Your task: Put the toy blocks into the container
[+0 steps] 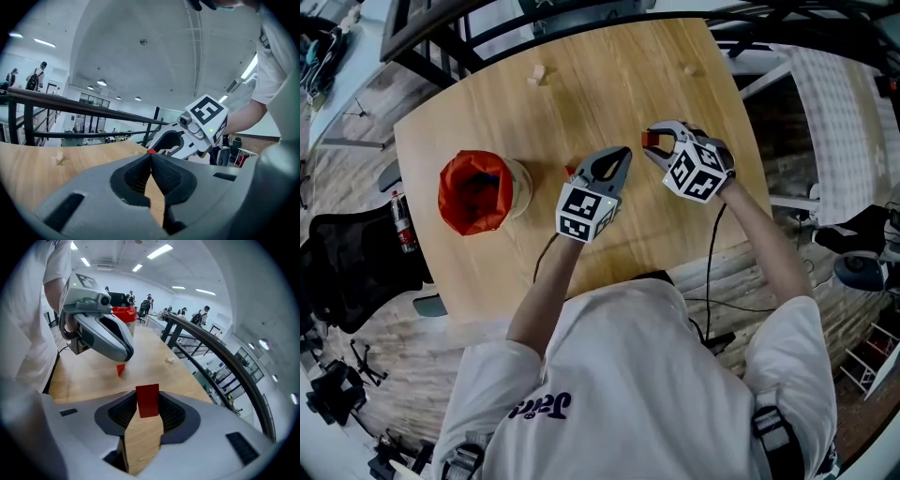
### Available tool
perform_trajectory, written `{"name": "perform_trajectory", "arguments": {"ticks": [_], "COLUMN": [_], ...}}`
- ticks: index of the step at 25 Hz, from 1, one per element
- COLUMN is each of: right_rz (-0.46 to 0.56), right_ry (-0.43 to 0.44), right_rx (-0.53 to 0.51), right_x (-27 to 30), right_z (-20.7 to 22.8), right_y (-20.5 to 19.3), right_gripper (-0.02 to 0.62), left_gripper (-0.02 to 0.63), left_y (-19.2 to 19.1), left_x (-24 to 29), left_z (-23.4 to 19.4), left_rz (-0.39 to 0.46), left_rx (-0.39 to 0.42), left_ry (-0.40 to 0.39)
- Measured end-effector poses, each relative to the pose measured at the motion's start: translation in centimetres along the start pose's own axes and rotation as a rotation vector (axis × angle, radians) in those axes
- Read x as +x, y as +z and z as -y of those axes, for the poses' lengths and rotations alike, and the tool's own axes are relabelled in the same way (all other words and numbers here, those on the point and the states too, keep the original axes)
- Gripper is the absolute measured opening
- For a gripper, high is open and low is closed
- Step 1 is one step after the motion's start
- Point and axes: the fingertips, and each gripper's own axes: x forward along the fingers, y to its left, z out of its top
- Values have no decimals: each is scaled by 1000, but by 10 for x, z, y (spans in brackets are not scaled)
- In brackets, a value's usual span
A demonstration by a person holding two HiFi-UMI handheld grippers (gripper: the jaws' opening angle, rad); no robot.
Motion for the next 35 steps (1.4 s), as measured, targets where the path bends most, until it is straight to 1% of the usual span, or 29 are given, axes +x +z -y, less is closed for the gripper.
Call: {"name": "perform_trajectory", "arguments": {"ticks": [3,7,11,16,20,23,25,29,31,35], "right_rz": [36,75,123,187,232,287,323,386,414,459], "right_ry": [-18,-28,-34,-27,-16,-4,-8,-24,-11,43], "right_rx": [-33,-79,-115,-142,-130,-106,-81,-75,-48,14], "right_x": [-12,-24,-32,-34,-31,-27,-24,-19,-13,0], "right_z": [-3,-20,-33,-53,-67,-76,-81,-92,-100,-116], "right_y": [29,64,98,143,178,207,223,257,270,291], "right_gripper": [150,150,150,150,150,150,150,150,150,150], "left_gripper": [14,14,14,14,14,14,14,14,14,14], "left_y": [13,22,30,35,34,32,32,29,28,26], "left_x": [-20,-52,-87,-139,-177,-208,-228,-265,-281,-309], "left_z": [-6,-12,-21,-35,-46,-57,-62,-76,-84,-96], "left_rz": [38,74,116,159,186,207,224,249,256,254], "left_rx": [0,4,6,-11,-35,-46,-57,-76,-77,-53], "left_ry": [27,69,131,222,288,351,389,459,494,560]}}
